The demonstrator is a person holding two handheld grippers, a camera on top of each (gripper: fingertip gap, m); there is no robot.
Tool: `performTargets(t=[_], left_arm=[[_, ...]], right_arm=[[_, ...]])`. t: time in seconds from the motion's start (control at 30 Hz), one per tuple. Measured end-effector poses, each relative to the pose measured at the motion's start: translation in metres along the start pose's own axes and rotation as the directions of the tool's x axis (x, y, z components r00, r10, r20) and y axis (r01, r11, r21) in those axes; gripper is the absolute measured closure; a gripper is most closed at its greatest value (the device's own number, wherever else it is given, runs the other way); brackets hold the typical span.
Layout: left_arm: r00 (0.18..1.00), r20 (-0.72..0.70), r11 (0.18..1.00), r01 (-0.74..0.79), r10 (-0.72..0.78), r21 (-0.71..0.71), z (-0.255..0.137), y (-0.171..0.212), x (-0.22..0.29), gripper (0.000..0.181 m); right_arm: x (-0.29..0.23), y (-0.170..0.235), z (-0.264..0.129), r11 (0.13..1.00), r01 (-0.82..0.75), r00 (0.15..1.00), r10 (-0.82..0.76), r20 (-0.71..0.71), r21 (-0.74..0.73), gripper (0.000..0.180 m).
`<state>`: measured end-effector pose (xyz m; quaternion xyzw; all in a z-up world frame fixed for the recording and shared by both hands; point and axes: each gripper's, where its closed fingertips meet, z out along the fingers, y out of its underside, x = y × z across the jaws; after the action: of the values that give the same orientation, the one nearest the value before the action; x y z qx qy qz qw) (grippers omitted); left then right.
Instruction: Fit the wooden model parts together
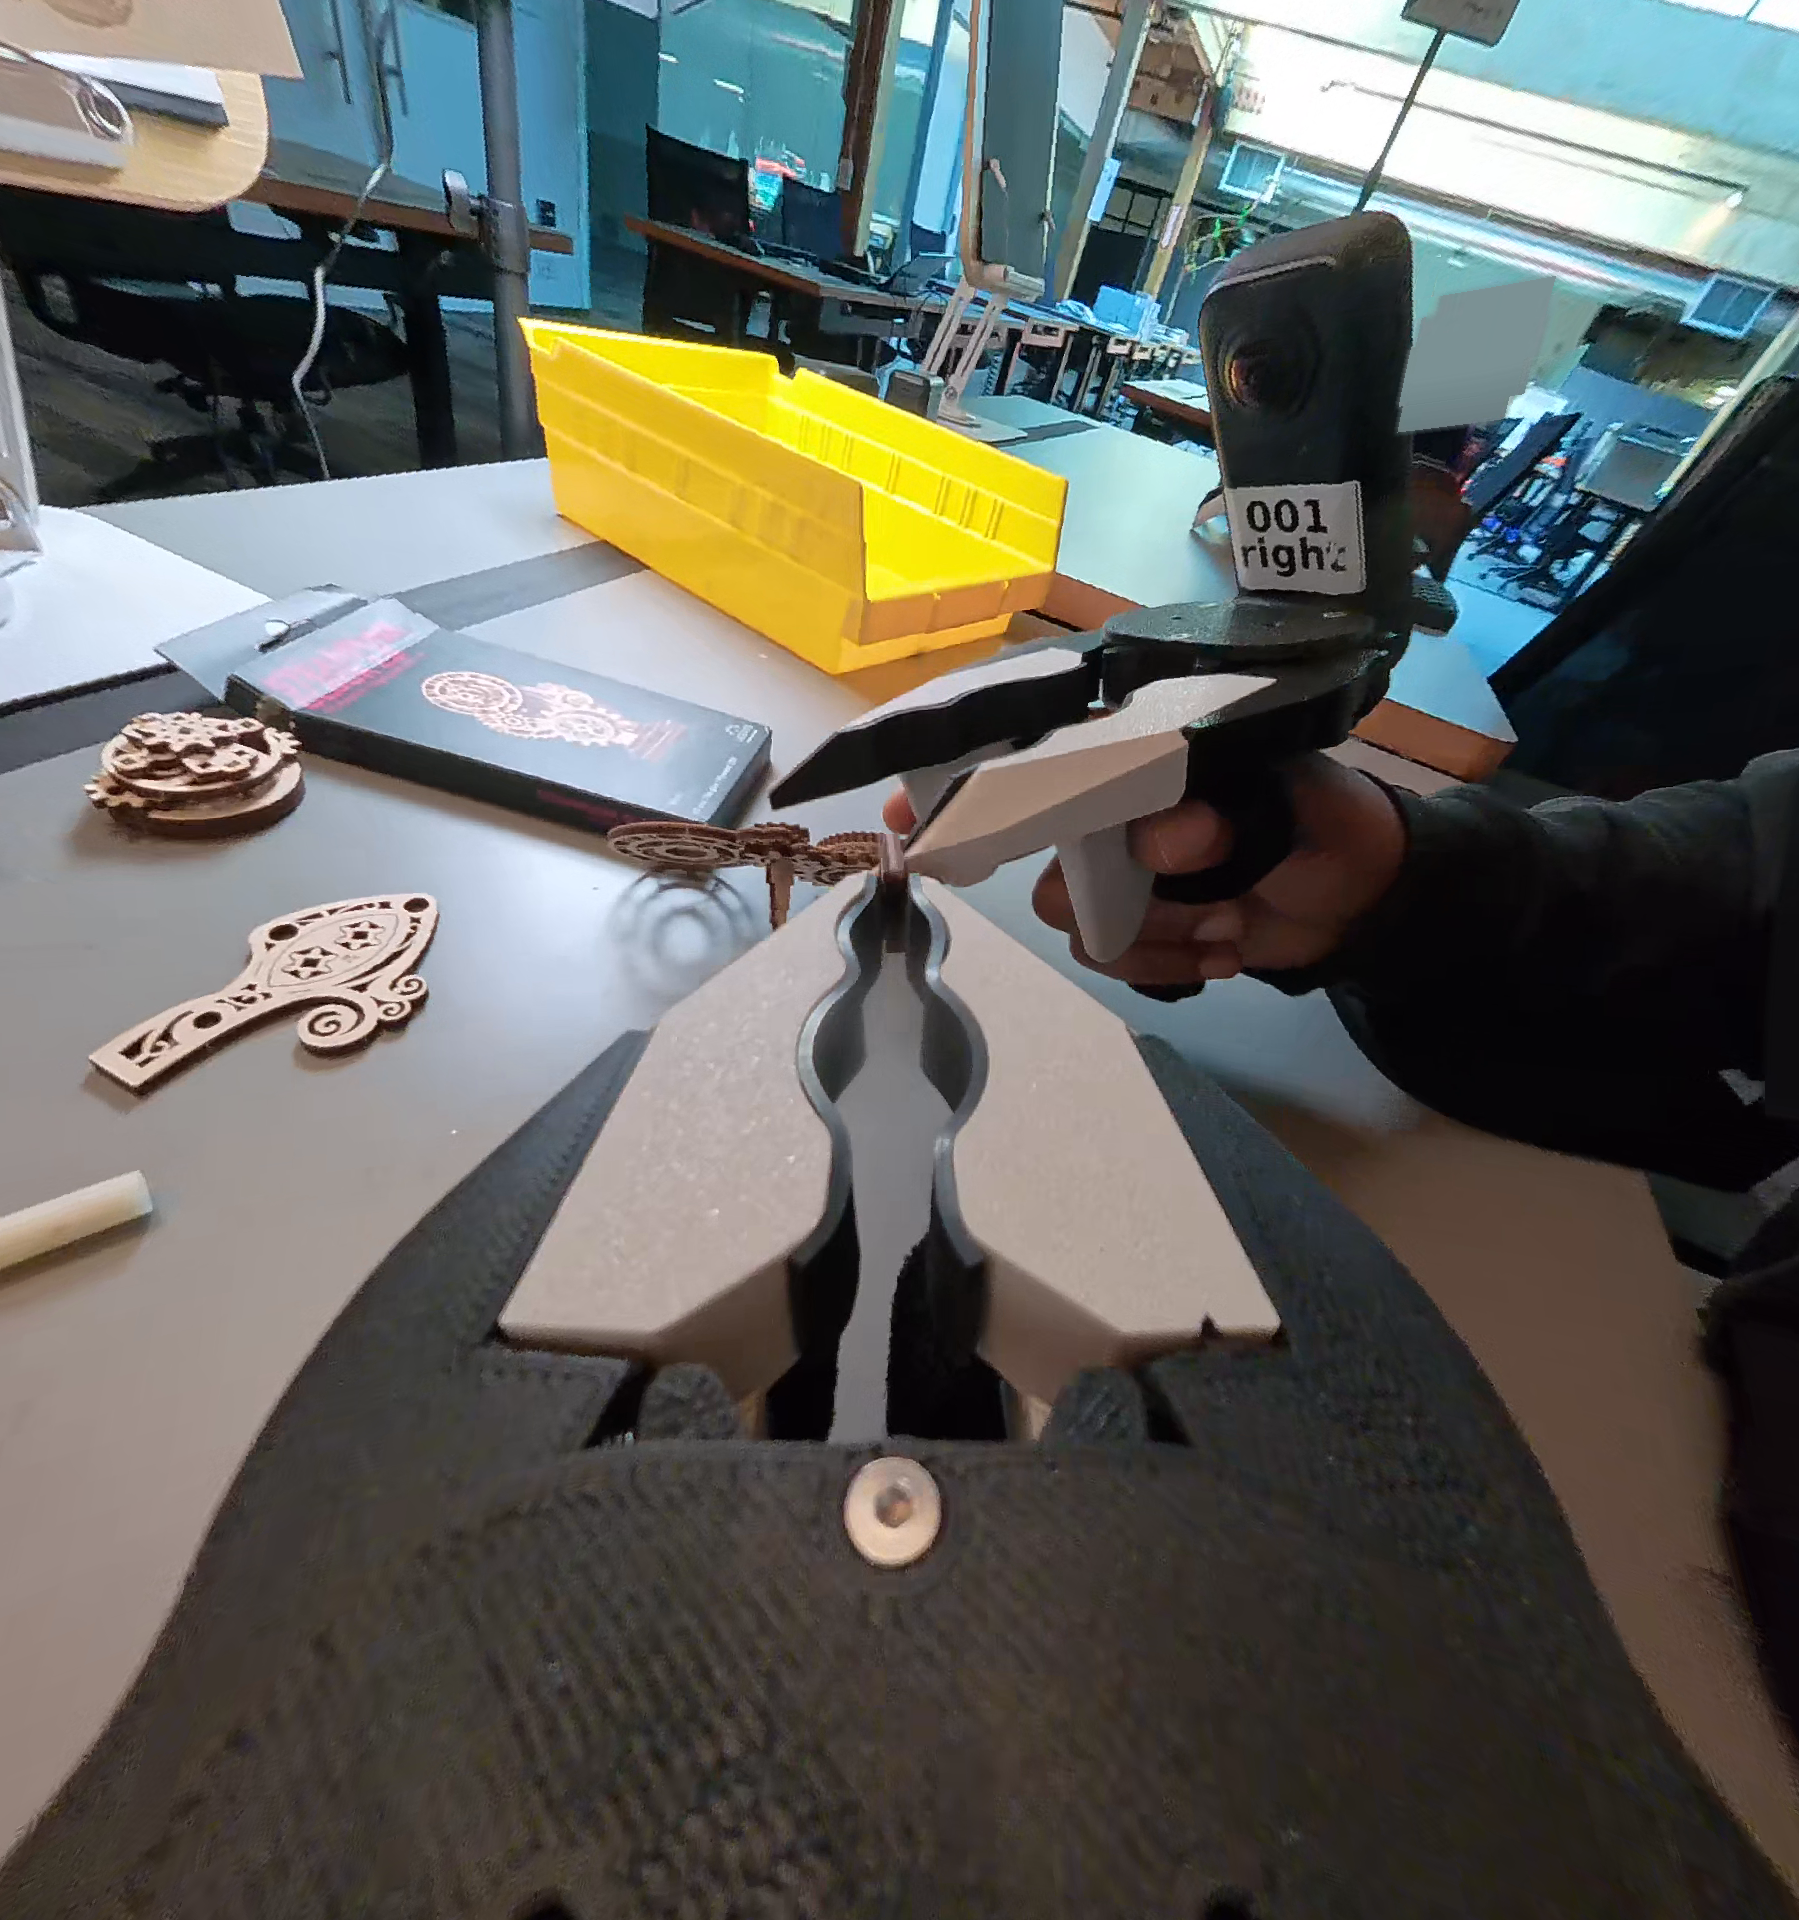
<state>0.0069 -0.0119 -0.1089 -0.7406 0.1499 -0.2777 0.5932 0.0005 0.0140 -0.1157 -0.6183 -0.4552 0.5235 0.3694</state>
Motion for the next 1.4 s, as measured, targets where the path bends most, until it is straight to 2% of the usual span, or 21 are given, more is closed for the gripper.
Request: performTargets(t=[0.2, 0.3, 0.37, 0.43, 0.47, 0.57, 0.6, 0.73, 0.8, 0.87, 0.93, 0.97, 1.0, 1.03, 1.07, 1.13, 1.27, 1.3, 1.33, 1.37, 1.4], left_arm=[[0.986, 0.115, 0.992, -0.121, 0.122, -0.019, 0.001, -0.002, -0.004, 0.178], [0.974, 0.145, 0.984, -0.17, 0.175, -0.045, 0.002, 0.0, -0.005, 0.178], [0.972, 0.143, 0.982, -0.184, 0.187, -0.029, 0.001, -0.004, -0.003, 0.178], [0.962, 0.144, 0.972, -0.229, 0.233, -0.046, 0.0, -0.004, -0.002, 0.178], [0.96, 0.133, 0.969, -0.243, 0.247, -0.047, -0.001, -0.003, 0.0, 0.178], [0.954, 0.108, 0.96, -0.275, 0.28, -0.057, -0.002, -0.001, 0.004, 0.178], [0.941, 0.116, 0.947, -0.311, 0.318, -0.076, -0.002, 0.0, 0.004, 0.178], [0.921, 0.11, 0.925, -0.363, 0.374, -0.108, -0.003, 0.004, 0.003, 0.178], [0.908, 0.112, 0.912, -0.39, 0.404, -0.128, -0.003, 0.005, 0.004, 0.178], [0.901, 0.109, 0.903, -0.402, 0.42, -0.151, -0.003, 0.009, 0.002, 0.178], [0.904, 0.106, 0.903, -0.394, 0.415, -0.172, -0.002, 0.013, 0.0, 0.178], [0.903, 0.107, 0.902, -0.395, 0.416, -0.175, -0.002, 0.014, -0.001, 0.178], [0.905, 0.108, 0.905, -0.391, 0.412, -0.17, -0.002, 0.012, -0.001, 0.178], [0.907, 0.109, 0.907, -0.388, 0.407, -0.163, -0.002, 0.011, 0.0, 0.178], [0.905, 0.111, 0.906, -0.391, 0.41, -0.161, -0.002, 0.01, 0.0, 0.178], [0.896, 0.115, 0.898, -0.409, 0.428, -0.16, -0.001, 0.008, 0.002, 0.178], [0.866, 0.138, 0.872, -0.456, 0.482, -0.18, -0.003, 0.007, -0.001, 0.178], [0.852, 0.142, 0.858, -0.474, 0.503, -0.197, -0.003, 0.008, -0.003, 0.178], [0.841, 0.143, 0.845, -0.488, 0.523, -0.221, -0.002, 0.012, -0.004, 0.178], [0.831, 0.145, 0.835, -0.498, 0.537, -0.235, -0.002, 0.014, -0.005, 0.178], [0.832, 0.145, 0.836, -0.497, 0.535, -0.233, -0.003, 0.014, -0.006, 0.178]], right_arm=[[0.002, -0.001, 0.002, 0.999, -0.033, 0.996, 0.034, -0.077, 0.016, 0.135], [-0.003, -0.005, 0.002, 0.99, 0.141, 0.979, -0.137, -0.15, 0.013, 0.143], [-0.014, -0.01, 0.002, 0.966, 0.254, 0.957, -0.245, -0.153, 0.049, 0.158], [-0.02, -0.01, 0.002, 0.95, 0.308, 0.944, -0.297, -0.144, 0.057, 0.166], [-0.021, -0.01, 0.002, 0.951, 0.303, 0.948, -0.295, -0.123, 0.056, 0.163], [-0.02, -0.005, 0.002, 0.998, 0.061, 0.998, -0.062, 0.03, 0.027, 0.154], [-0.02, -0.003, 0.002, 0.999, 0.027, 0.998, -0.028, 0.049, 0.029, 0.152], [-0.026, 0.001, 0.004, 0.993, -0.111, 0.989, 0.106, 0.105, 0.037, 0.164], [-0.023, 0.003, 0.005, 0.988, -0.154, 0.981, 0.149, 0.122, 0.031, 0.158], [-0.021, 0.006, 0.006, 0.998, -0.067, 0.994, 0.066, 0.084, 0.015, 0.155], [-0.02, 0.005, 0.006, 0.972, 0.233, 0.972, -0.233, -0.038, -0.017, 0.158], [-0.021, 0.005, 0.007, 0.947, 0.32, 0.944, -0.322, -0.075, -0.032, 0.16], [-0.023, 0.004, 0.007, 0.948, 0.319, 0.944, -0.32, -0.081, -0.024, 0.163], [-0.021, 0.003, 0.007, 0.97, 0.241, 0.968, -0.241, -0.064, -0.006, 0.161], [-0.018, 0.004, 0.007, 0.997, 0.08, 0.997, -0.08, -0.019, 0.003, 0.155], [-0.017, 0.007, 0.007, 0.97, -0.242, 0.963, 0.241, 0.119, -0.004, 0.151], [-0.023, 0.007, 0.009, 0.886, -0.464, 0.87, 0.452, 0.198, 0.017, 0.165], [-0.023, 0.007, 0.01, 0.886, -0.463, 0.871, 0.45, 0.197, 0.025, 0.166], [-0.021, 0.009, 0.01, 0.934, -0.355, 0.927, 0.347, 0.141, 0.034, 0.165], [-0.019, 0.009, 0.01, 0.985, -0.172, 0.984, 0.17, 0.054, 0.029, 0.165], [-0.02, 0.007, 0.01, 1.0, 0.014, 1.0, -0.014, -0.02, 0.019, 0.165]])
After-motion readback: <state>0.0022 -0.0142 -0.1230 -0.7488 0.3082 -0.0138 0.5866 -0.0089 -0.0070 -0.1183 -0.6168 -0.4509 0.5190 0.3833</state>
